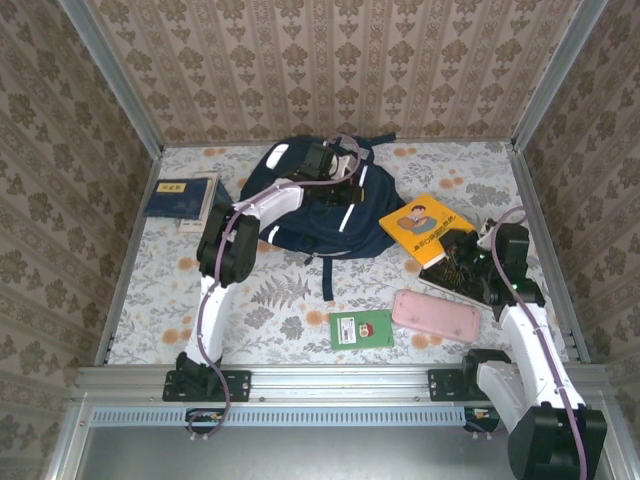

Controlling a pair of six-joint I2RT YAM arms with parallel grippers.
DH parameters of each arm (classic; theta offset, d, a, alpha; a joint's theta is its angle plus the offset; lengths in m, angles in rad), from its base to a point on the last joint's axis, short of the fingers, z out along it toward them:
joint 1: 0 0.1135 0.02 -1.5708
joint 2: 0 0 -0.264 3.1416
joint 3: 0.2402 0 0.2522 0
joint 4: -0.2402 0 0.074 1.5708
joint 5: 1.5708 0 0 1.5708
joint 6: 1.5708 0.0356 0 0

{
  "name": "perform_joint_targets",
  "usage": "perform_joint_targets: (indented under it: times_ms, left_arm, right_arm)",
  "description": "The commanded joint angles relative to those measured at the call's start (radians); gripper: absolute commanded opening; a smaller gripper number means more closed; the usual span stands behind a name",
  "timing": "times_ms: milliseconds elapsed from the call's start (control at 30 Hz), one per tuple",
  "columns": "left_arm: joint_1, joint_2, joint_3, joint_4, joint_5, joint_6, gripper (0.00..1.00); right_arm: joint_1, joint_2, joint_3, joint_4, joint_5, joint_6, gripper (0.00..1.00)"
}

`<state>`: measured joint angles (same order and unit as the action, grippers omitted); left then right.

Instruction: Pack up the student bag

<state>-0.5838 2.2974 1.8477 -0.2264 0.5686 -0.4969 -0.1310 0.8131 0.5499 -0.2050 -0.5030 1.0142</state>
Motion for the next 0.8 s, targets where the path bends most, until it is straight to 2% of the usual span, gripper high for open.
perform_joint_targets:
  times_ms: [0, 133, 233, 367, 433, 633, 767]
  left_arm:
    - [0.015, -0.072, 0.062, -0.051, 0.006, 0.027, 0.00]
    - [0.029, -0.154, 0.130, -0.143, 0.041, 0.049, 0.00]
    - [0.046, -0.211, 0.154, -0.180, 0.090, 0.040, 0.00]
    - [0.069, -0.268, 0.191, -0.244, 0.140, 0.033, 0.00]
    - [0.080, -0.289, 0.211, -0.268, 0.171, 0.030, 0.00]
    - [0.120, -0.324, 0.225, -0.285, 0.271, 0.015, 0.00]
    - [0.159, -0.341, 0.206, -0.251, 0.342, -0.006, 0.00]
  right_arm:
    - [-0.002, -0.072, 0.090, -0.092, 0.044, -0.066, 0.00]
    - [0.009, -0.087, 0.158, -0.271, 0.177, -0.130, 0.00]
    - [0.010, -0.116, 0.166, -0.308, 0.230, -0.138, 0.00]
    - [0.020, -0.112, 0.172, -0.295, 0.221, -0.143, 0.00]
    - [0.022, -0.111, 0.159, -0.258, 0.192, -0.144, 0.00]
    - [0.056, -0.057, 0.122, 0.064, -0.089, -0.068, 0.00]
    - [0.116, -0.020, 0.172, 0.057, -0.092, -0.101, 0.00]
